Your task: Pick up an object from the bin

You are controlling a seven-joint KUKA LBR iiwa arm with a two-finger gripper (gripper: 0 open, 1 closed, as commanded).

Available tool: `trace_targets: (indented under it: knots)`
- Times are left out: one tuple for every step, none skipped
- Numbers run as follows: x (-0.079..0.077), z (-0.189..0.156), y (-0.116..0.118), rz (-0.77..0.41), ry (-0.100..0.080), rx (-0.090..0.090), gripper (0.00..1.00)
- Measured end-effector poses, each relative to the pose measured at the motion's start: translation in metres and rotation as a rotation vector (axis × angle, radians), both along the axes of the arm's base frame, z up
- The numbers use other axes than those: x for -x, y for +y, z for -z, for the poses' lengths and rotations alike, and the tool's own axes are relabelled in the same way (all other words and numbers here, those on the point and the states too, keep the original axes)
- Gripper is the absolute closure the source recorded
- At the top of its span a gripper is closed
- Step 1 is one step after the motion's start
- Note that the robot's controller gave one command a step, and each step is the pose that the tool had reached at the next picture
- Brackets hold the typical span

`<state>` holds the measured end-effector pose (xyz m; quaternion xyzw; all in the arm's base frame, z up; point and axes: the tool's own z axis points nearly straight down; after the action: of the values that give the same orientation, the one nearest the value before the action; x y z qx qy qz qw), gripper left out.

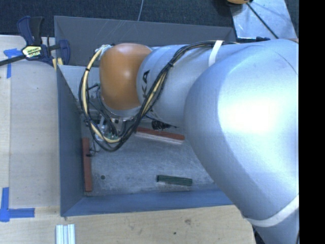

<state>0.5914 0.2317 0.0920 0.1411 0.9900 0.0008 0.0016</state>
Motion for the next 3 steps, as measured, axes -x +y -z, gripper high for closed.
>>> trace_targets:
  knots:
    - [0.0,0.0,0.0,0.001,0.0,0.0,1.0]
    - [0.0,0.0,0.0,0.001,0.0,0.0,1.0]
    - [0.018,-0.054,-0.042,0.011,0.011,0.003,1.0]
